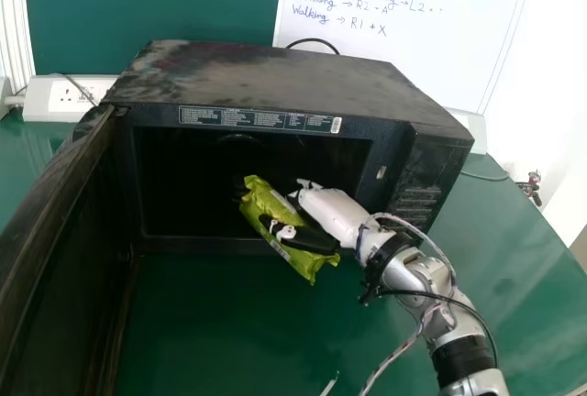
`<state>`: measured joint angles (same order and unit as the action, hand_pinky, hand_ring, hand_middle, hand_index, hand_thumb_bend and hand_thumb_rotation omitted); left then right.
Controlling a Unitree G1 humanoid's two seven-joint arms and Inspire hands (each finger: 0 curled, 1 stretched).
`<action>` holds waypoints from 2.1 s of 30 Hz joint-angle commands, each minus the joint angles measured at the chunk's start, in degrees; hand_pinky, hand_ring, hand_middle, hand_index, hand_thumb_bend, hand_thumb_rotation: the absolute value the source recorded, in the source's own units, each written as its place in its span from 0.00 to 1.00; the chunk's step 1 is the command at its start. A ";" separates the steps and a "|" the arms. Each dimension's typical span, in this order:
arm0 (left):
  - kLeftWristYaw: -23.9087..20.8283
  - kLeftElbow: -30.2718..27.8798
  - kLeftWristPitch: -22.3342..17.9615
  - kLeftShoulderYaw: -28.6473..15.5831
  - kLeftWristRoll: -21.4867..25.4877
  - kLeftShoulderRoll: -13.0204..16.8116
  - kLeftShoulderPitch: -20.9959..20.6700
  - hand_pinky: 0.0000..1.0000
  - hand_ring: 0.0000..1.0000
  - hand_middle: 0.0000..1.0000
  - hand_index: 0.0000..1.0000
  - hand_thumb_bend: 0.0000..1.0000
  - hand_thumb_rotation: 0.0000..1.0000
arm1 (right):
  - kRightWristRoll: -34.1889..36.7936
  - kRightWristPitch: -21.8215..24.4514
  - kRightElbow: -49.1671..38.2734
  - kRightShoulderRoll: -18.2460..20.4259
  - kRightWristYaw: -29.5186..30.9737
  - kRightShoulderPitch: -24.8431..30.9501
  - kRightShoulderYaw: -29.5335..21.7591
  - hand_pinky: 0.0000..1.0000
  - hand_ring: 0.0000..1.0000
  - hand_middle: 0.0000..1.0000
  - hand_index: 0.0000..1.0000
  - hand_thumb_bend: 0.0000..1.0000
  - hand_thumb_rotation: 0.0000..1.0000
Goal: Put biscuit inside oven
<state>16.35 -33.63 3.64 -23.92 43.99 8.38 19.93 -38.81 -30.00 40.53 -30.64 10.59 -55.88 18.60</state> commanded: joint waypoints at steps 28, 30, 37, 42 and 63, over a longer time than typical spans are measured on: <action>-0.21 -1.86 -0.71 0.47 -0.05 -0.80 1.67 1.00 0.97 0.96 0.97 0.89 0.89 | -2.50 2.29 24.08 10.61 -14.14 -14.39 6.64 0.18 0.26 0.40 0.50 0.53 0.00; -0.21 -1.97 -0.66 0.49 0.05 -0.80 1.75 1.00 0.97 0.96 0.97 0.89 0.89 | -2.57 2.87 24.86 11.03 -14.20 -14.92 6.75 0.20 0.27 0.40 0.51 0.53 0.00; -0.17 -2.44 -0.70 0.66 0.02 -0.85 2.15 1.00 0.97 0.96 0.98 0.89 0.89 | -2.94 4.47 27.25 12.19 -15.90 -16.32 7.11 0.23 0.29 0.40 0.50 0.53 0.00; -0.45 -2.96 -0.70 0.81 -0.11 -1.19 2.59 1.00 0.97 0.96 0.97 0.89 0.89 | -2.97 5.90 28.94 12.78 -16.81 -17.54 7.54 0.26 0.30 0.40 0.50 0.53 0.00; -0.77 -3.71 -0.70 0.99 -0.21 -1.53 3.82 0.99 0.97 0.95 0.96 0.90 0.89 | -1.40 9.56 32.35 14.42 -17.08 -20.11 7.26 0.19 0.26 0.47 0.48 0.53 0.00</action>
<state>15.81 -36.46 3.25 -23.37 43.80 6.92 23.07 -41.11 -20.44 72.80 -16.81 -5.75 -73.83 26.10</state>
